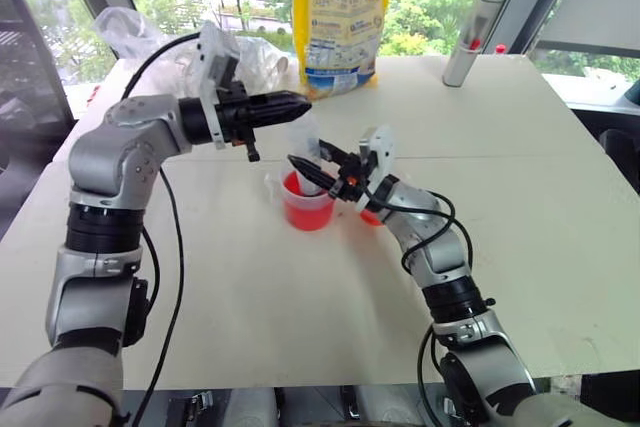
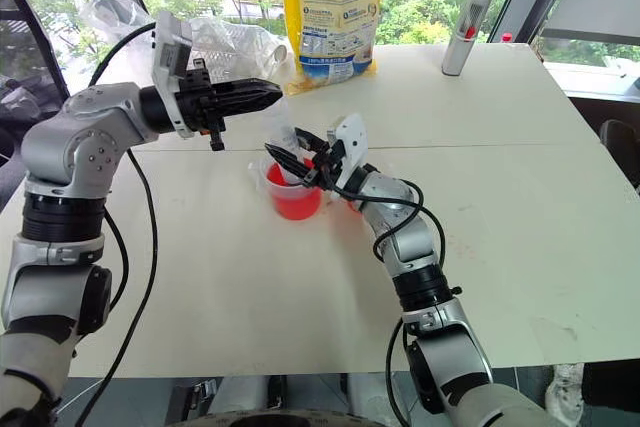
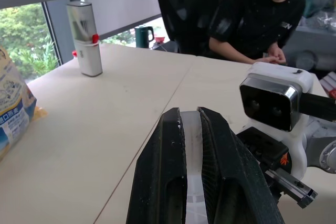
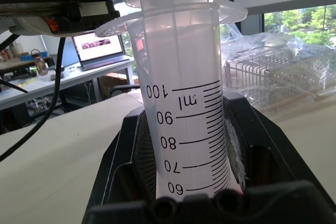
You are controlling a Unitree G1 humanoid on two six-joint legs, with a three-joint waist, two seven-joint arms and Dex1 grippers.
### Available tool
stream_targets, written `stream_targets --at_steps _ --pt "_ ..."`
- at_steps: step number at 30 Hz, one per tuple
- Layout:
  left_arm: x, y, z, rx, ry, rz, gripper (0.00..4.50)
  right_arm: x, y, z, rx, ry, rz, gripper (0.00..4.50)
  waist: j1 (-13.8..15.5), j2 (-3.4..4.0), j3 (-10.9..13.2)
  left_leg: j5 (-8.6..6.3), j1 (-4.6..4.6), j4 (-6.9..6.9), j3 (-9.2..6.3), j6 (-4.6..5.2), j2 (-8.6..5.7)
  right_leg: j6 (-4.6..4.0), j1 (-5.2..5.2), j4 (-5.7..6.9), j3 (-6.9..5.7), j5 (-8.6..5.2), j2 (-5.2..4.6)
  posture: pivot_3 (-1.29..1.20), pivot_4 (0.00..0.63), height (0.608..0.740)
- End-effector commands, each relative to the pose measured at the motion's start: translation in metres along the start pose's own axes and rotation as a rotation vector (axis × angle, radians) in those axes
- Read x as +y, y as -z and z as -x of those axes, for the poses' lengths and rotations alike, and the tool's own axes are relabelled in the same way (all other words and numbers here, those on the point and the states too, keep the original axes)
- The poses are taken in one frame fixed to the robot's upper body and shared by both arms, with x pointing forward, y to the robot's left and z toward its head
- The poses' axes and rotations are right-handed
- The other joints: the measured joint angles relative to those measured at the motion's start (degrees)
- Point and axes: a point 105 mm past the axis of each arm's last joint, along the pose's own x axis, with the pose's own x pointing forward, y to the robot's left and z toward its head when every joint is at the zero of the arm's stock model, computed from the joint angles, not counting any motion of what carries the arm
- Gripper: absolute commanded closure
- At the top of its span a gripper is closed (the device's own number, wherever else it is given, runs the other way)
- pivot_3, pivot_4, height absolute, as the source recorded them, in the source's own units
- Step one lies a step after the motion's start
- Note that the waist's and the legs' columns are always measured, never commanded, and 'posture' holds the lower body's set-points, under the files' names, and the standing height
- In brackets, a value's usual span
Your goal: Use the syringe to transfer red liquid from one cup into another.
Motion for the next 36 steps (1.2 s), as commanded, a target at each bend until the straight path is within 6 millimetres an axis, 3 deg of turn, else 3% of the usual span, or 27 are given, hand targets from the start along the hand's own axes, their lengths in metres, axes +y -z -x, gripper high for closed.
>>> stream_targets --at_steps 1,18,36 --pt "0.005 -0.043 0.006 -0.083 -0.041 -0.148 4.47 0.013 0.004 0.0 0.027 -0.069 -0.007 3.09 0.01 0.0 0.0 0.0 0.0 0.0 0.0 0.0 0.0 0.0 0.0 0.0 0.0 0.0 0.0 0.0 0.15 0.74" --pt "0.014 -0.064 0.009 -0.11 -0.068 -0.223 4.47 0.018 0.011 0.001 0.062 -0.094 -0.031 3.09 0.0 0.0 0.0 0.0 0.0 0.0 0.0 0.0 -0.01 0.0 0.0 0.0 0.0 0.0 0.02 0.0 0.15 0.74" --pt "0.017 -0.068 0.01 -0.119 -0.081 -0.242 4.47 0.018 0.012 0.002 0.07 -0.098 -0.029 3.09 0.0 0.0 0.0 0.0 -0.01 0.0 0.0 0.0 -0.01 0.0 0.0 0.0 0.0 0.0 0.02 0.0 0.15 0.74"
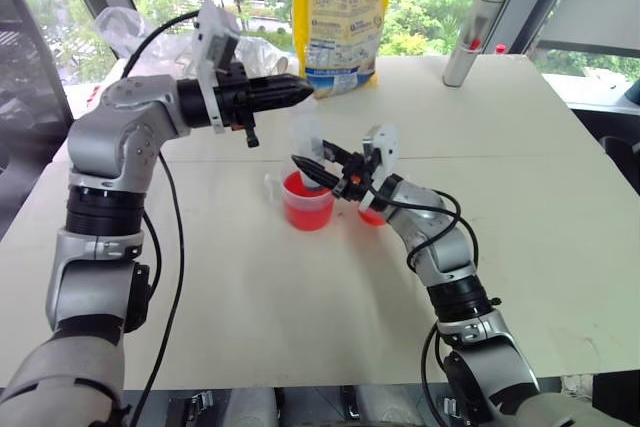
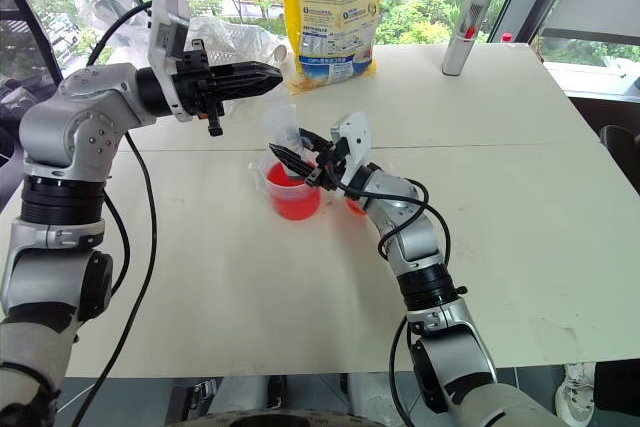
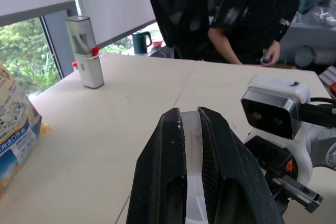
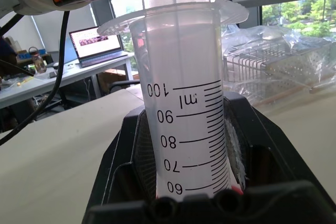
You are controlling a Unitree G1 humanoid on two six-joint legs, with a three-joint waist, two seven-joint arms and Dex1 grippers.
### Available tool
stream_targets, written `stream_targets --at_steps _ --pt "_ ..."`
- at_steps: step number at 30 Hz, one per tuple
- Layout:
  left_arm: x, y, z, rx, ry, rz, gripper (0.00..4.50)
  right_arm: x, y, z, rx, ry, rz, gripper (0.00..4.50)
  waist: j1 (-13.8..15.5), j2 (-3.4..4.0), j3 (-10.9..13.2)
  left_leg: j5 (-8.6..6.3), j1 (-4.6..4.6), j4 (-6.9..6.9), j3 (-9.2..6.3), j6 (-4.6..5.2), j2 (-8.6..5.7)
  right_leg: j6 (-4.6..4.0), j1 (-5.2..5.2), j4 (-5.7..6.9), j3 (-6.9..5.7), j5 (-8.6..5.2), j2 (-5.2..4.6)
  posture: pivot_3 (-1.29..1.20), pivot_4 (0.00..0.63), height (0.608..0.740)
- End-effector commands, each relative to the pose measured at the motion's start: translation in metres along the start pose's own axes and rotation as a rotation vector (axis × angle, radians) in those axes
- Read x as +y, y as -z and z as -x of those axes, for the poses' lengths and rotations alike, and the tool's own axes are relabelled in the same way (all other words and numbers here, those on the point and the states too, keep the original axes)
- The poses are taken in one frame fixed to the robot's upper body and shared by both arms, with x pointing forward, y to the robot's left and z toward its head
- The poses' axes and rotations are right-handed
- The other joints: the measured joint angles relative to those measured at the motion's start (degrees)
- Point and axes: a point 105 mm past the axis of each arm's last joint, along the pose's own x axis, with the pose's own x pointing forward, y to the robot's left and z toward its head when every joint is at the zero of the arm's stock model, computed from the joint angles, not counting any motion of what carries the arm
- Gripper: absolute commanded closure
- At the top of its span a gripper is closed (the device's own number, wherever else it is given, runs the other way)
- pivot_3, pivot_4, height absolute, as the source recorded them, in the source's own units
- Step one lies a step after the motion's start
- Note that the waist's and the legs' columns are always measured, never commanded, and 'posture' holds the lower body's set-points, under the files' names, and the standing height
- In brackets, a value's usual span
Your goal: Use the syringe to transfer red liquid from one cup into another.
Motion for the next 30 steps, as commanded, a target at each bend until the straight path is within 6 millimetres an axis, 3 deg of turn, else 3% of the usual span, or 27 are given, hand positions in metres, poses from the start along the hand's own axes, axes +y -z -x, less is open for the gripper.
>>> stream_targets --at_steps 1,14,17,23,24,30 --pt "0.012 -0.053 0.014 -0.11 -0.097 -0.188 4.47 0.021 0.011 -0.002 0.04 -0.102 -0.006 3.09 0.0 0.0 0.0 0.0 0.0 0.0 0.0 0.0 0.0 0.0 0.0 0.0 0.0 0.0 0.0 0.0 0.15 0.74" --pt "0.01 -0.048 0.013 -0.097 -0.092 -0.179 4.47 0.021 0.009 -0.004 0.034 -0.102 -0.006 3.09 0.0 0.0 0.0 0.0 0.0 0.0 0.0 0.0 0.0 0.0 0.0 0.0 0.0 0.0 0.0 0.0 0.15 0.74" --pt "0.01 -0.046 0.014 -0.09 -0.093 -0.165 3.21 0.02 0.006 -0.005 0.028 -0.102 -0.003 3.09 -0.08 -0.01 0.0 0.0 0.0 0.0 0.0 0.0 0.0 0.0 0.0 0.0 0.0 0.0 0.0 0.0 0.15 0.74" --pt "0.009 -0.041 0.013 -0.07 -0.095 -0.185 0.3 0.015 -0.008 -0.007 -0.021 -0.08 0.001 3.09 -0.03 0.0 0.0 0.0 0.07 -0.01 0.0 0.0 0.0 0.0 0.06 0.0 0.0 0.0 0.04 0.0 0.15 0.74" --pt "0.008 -0.04 0.013 -0.069 -0.095 -0.187 0.1 0.013 -0.01 -0.007 -0.032 -0.072 -0.002 3.09 -0.04 0.0 0.0 0.0 0.07 0.0 0.0 0.0 0.01 0.0 0.05 0.0 0.0 0.0 0.04 0.0 0.15 0.74" --pt "0.009 -0.042 0.018 -0.092 -0.122 -0.177 0.1 0.005 -0.021 -0.008 -0.061 -0.038 0.007 3.09 -0.01 0.0 0.0 0.0 0.05 0.0 0.0 0.0 0.02 0.0 0.04 0.0 0.01 0.0 0.03 0.0 0.15 0.74"
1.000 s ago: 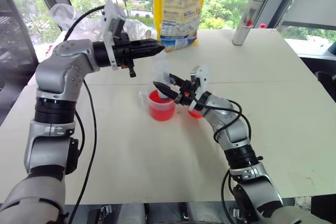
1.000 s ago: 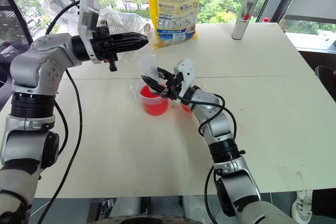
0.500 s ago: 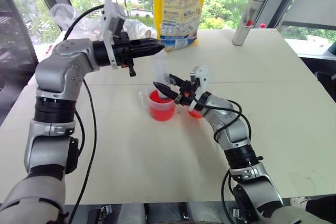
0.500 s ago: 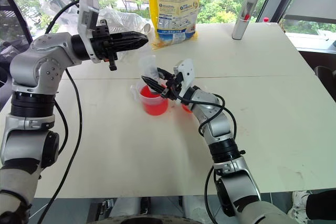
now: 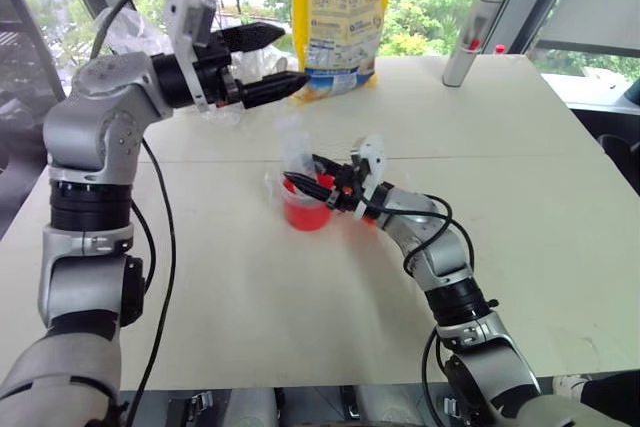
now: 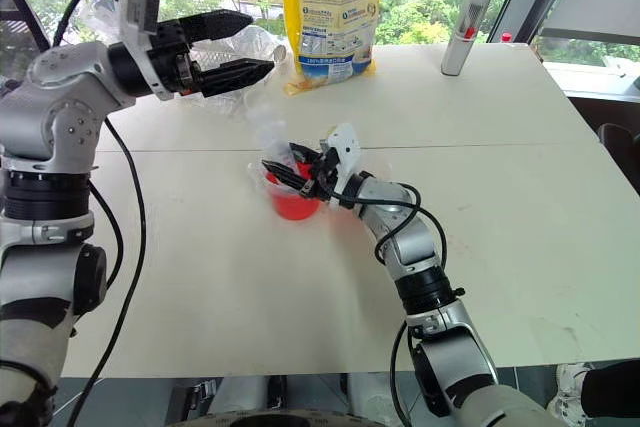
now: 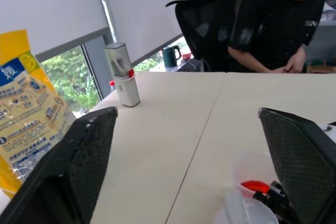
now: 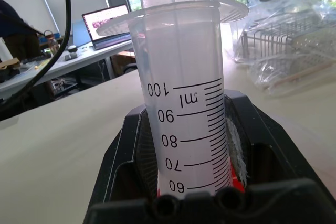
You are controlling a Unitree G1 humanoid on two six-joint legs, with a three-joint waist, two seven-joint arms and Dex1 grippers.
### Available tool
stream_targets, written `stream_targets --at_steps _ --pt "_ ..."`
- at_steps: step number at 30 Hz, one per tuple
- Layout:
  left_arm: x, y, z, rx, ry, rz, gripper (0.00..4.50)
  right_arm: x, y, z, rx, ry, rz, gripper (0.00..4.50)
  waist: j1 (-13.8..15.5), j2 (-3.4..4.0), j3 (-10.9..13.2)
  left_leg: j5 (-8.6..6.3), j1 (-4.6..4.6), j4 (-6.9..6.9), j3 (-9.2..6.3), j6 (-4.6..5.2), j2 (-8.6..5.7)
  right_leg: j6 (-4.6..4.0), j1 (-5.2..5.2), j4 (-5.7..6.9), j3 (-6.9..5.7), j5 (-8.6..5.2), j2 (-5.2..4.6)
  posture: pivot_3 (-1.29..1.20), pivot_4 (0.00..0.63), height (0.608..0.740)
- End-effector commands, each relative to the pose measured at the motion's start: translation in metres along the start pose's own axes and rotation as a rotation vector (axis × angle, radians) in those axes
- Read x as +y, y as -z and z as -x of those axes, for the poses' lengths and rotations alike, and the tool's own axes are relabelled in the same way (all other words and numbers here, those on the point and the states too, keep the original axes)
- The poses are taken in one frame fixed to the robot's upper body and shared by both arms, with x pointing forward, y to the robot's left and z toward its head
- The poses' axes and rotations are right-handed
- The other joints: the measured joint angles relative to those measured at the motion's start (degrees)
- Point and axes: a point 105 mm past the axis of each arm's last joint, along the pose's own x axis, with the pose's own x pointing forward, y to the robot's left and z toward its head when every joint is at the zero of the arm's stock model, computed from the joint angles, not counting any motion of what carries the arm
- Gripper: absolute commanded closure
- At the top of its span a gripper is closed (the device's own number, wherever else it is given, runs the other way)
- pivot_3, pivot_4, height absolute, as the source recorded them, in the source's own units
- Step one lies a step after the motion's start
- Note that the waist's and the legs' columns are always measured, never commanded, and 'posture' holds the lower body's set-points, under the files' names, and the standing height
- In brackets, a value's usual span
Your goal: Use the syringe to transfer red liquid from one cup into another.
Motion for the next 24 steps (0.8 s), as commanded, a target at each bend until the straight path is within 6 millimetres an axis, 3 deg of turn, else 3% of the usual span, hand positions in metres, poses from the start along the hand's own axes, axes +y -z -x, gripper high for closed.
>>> stream_targets --at_steps 1,6,10,16,24 --pt "0.002 -0.019 0.007 -0.053 -0.033 -0.048 0.1 -0.002 -0.029 -0.004 -0.093 0.001 0.044 3.09 -0.01 0.0 0.0 0.0 0.0 0.0 0.0 0.0 0.0 0.0 0.0 0.0 0.0 0.0 -0.01 0.0 0.15 0.74" --pt "0.004 -0.023 0.013 -0.074 -0.065 -0.035 0.1 -0.005 -0.034 -0.004 -0.109 0.017 0.054 3.09 -0.08 0.0 0.0 0.0 0.01 -0.01 0.0 0.0 0.0 0.0 0.0 0.0 0.0 0.0 -0.03 0.0 0.15 0.74" --pt "0.006 -0.022 0.026 -0.076 -0.106 -0.009 0.1 -0.01 -0.051 -0.003 -0.157 0.044 0.06 3.09 -0.22 0.01 0.01 0.0 0.01 0.0 0.01 0.0 0.02 0.0 0.0 0.0 0.0 0.0 -0.05 0.0 0.15 0.74" --pt "0.003 0.009 0.05 0.047 -0.173 0.002 0.1 -0.004 -0.087 0.005 -0.238 0.011 0.04 3.09 -0.33 0.01 0.0 0.0 0.0 -0.05 -0.04 0.0 0.08 0.0 -0.02 0.02 0.02 0.0 -0.13 0.0 0.15 0.74" --pt "-0.004 0.015 0.031 0.017 -0.124 0.024 0.1 -0.008 -0.132 0.021 -0.304 0.018 0.063 3.09 0.28 -0.02 -0.01 0.0 -0.06 0.0 -0.02 0.0 -0.01 0.0 0.02 -0.03 -0.01 0.0 -0.17 0.0 0.15 0.74"
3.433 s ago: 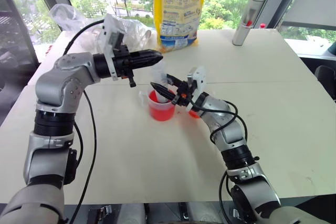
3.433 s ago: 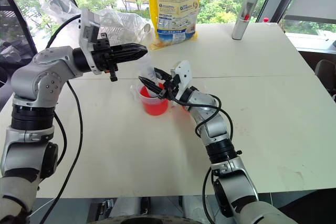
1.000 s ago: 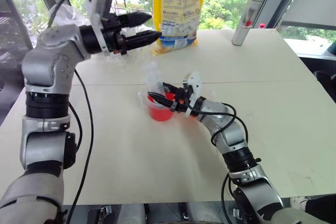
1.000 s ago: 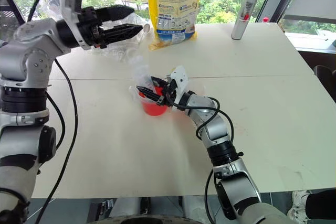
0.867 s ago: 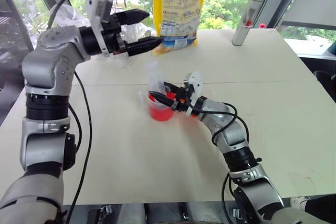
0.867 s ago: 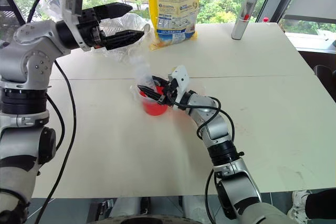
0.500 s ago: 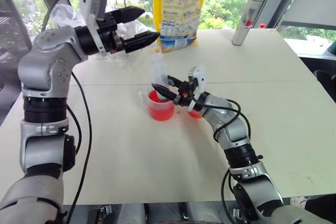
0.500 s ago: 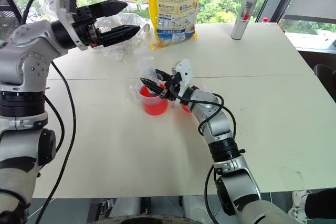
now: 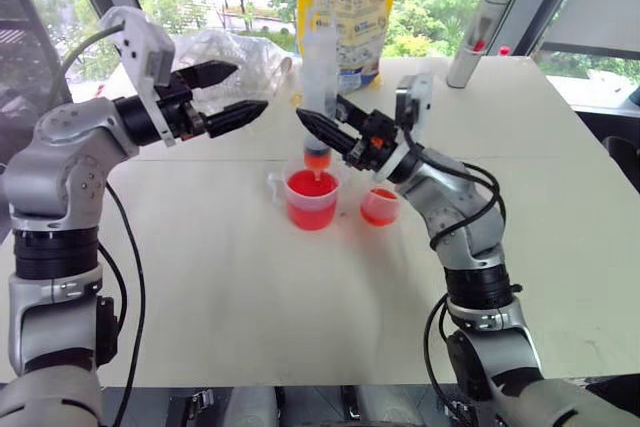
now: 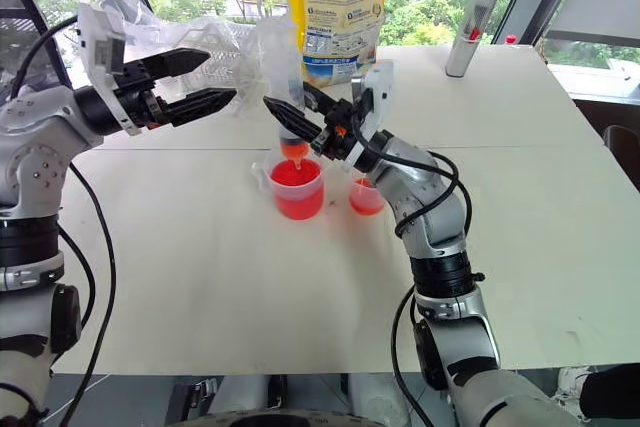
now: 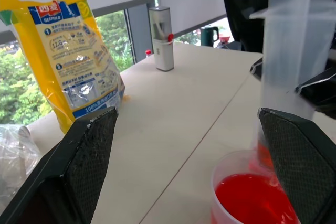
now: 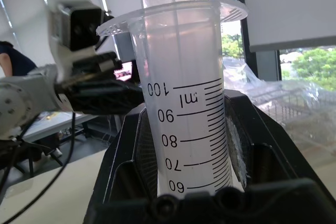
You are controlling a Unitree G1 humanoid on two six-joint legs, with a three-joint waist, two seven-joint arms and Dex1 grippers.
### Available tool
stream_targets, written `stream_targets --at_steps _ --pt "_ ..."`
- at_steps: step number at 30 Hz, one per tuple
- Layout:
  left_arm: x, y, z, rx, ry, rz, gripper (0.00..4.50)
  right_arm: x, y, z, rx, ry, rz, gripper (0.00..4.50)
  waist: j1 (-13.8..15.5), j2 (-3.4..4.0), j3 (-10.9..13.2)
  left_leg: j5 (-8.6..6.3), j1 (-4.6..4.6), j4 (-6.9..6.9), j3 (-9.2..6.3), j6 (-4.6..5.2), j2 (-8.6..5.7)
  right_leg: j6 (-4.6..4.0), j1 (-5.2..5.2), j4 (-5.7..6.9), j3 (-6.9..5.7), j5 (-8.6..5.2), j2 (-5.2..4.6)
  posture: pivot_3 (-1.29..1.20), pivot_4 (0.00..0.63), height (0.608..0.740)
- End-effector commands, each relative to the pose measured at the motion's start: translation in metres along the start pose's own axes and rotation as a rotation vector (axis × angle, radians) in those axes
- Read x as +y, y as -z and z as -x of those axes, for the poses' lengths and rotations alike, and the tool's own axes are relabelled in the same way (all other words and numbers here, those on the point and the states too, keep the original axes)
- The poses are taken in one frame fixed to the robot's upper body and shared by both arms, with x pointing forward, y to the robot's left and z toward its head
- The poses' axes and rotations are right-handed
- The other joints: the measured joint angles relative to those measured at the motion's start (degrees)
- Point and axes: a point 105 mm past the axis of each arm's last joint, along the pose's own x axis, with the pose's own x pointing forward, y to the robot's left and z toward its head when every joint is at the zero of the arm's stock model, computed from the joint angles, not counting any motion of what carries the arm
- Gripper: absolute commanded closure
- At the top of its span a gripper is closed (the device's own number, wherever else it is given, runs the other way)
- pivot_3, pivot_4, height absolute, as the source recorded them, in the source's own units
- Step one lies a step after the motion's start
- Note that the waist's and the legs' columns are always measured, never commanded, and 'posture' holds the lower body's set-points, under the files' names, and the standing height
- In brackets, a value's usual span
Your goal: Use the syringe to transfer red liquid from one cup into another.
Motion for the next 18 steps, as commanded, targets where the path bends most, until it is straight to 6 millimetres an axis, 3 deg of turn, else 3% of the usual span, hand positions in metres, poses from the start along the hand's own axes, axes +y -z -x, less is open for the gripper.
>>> stream_targets --at_steps 1,4,8,12,18 --pt "-0.008 -0.017 -0.014 -0.047 0.052 -0.06 0.1 -0.006 -0.043 0.007 -0.102 0.025 0.052 3.09 0.08 0.0 0.0 0.0 -0.01 0.0 -0.01 0.0 -0.01 0.0 0.0 0.0 -0.01 0.0 0.0 0.0 0.15 0.74" --pt "-0.011 -0.016 -0.022 -0.054 0.08 -0.062 0.1 -0.014 -0.056 0.015 -0.118 0.071 0.066 3.09 -0.08 0.0 0.0 0.0 -0.03 -0.01 0.0 0.0 -0.01 0.0 -0.01 -0.03 -0.01 0.0 0.01 0.0 0.15 0.74" --pt "-0.019 -0.02 -0.045 -0.09 0.155 -0.068 0.1 -0.036 -0.061 0.047 -0.081 0.204 0.129 3.09 -0.07 0.0 0.0 0.0 -0.03 -0.02 0.03 0.01 -0.03 0.0 -0.01 -0.04 0.0 0.0 0.06 0.0 0.15 0.74" --pt "-0.021 -0.031 -0.067 -0.138 0.213 -0.079 0.1 -0.045 -0.034 0.071 0.002 0.296 0.137 3.09 -0.04 -0.02 -0.01 0.0 -0.06 -0.01 0.05 0.01 -0.12 0.0 0.01 -0.09 -0.02 0.0 0.09 0.0 0.15 0.74" --pt "-0.026 -0.056 -0.094 -0.213 0.297 -0.101 0.1 -0.045 0.007 0.082 0.069 0.348 0.124 3.09 -0.43 0.05 0.03 0.0 -0.03 -0.05 0.04 0.02 -0.1 0.01 -0.06 -0.06 0.05 0.0 0.29 0.0 0.15 0.74"
